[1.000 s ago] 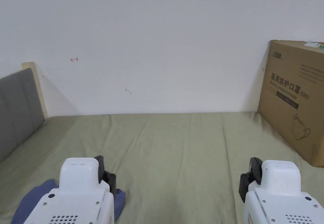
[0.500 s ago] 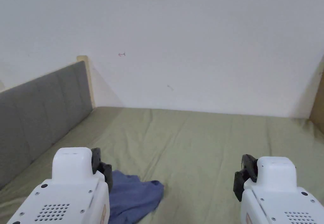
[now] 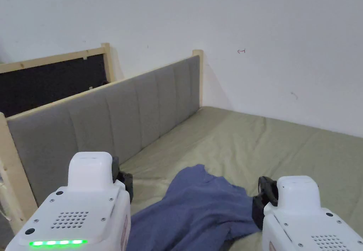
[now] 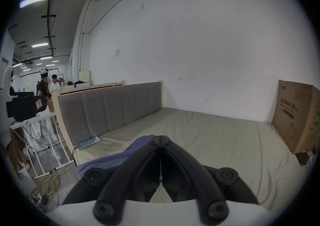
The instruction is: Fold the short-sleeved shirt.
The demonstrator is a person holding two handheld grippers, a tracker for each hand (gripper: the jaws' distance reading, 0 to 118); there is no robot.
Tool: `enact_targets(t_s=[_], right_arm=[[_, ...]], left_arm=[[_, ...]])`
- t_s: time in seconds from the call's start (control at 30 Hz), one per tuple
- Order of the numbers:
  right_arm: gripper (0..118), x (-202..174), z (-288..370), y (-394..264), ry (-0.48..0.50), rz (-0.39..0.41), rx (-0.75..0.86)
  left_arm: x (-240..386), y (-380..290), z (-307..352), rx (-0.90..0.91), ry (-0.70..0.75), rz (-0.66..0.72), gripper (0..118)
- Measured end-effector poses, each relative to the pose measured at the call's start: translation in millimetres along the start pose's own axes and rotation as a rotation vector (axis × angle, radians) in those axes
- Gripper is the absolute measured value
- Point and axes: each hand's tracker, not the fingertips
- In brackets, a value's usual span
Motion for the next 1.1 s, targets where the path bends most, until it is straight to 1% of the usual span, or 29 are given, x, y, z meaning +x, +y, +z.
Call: enact_targets(t_s=[0.17, 0.27, 0.37, 0.5, 0.53, 0.6, 0.67, 0.73, 0.77, 0.8, 0.83, 0.87, 0.9, 0.93, 0.97, 1.0, 1.1], right_arm=[[0, -1, -2, -3, 0.004, 0.024, -0.01], [0, 6, -7, -7, 0.002, 0.009, -0.036], [0, 13, -10, -13, -0.014, 0.011, -0.064], [0, 23, -16, -23, -0.039, 0.019, -0.105], [0, 26, -18, -24, -0.042, 0.015, -0.116], [0, 33, -21, -28, -0.061, 0.007, -0.132], [0, 40, -24, -31, -0.076, 0.003, -0.148], [0, 46, -28, -34, -0.09, -0.003, -0.162], [0, 49, -30, -35, -0.097, -0.013, -0.173], [0, 52, -33, -36, -0.098, -0.031, -0.186], [0, 55, -34, -38, -0.096, -0.051, -0.195], [0, 57, -35, -39, -0.093, -0.063, -0.201], [0, 57, -36, -41, -0.096, -0.067, -0.206], [0, 57, -36, -42, -0.101, -0.068, -0.209], [0, 57, -36, -43, -0.101, -0.066, -0.21], [0, 57, -37, -44, -0.103, -0.063, -0.214], [0, 57, -38, -46, -0.105, -0.059, -0.227]], left_arm=[[7, -8, -24, -0.064, -0.022, 0.008, 0], [19, -22, -60, -0.163, -0.101, 0.029, 0], [36, -55, -122, -0.344, -0.177, 0.039, 0], [64, -126, -214, -0.622, -0.2, 0.003, 0], [71, -145, -231, -0.7, -0.216, 0.02, 0], [85, -178, -253, -0.819, -0.23, -0.03, 0], [97, -198, -261, -0.873, -0.233, -0.087, 0], [99, -204, -263, -0.868, -0.244, -0.05, 0], [98, -203, -266, -0.886, -0.243, -0.016, 9], [98, -200, -269, -0.881, -0.238, 0.021, 9], [95, -195, -268, -0.872, -0.252, 0.036, 16], [96, -190, -271, -0.869, -0.25, 0.033, 44], [98, -186, -274, -0.868, -0.252, 0.026, 78], [101, -180, -274, -0.86, -0.26, 0.017, 102], [102, -171, -271, -0.835, -0.253, 0.009, 110], [105, -164, -272, -0.805, -0.254, 0.003, 108], [119, -158, -278, -0.812, -0.299, 0.014, 112]])
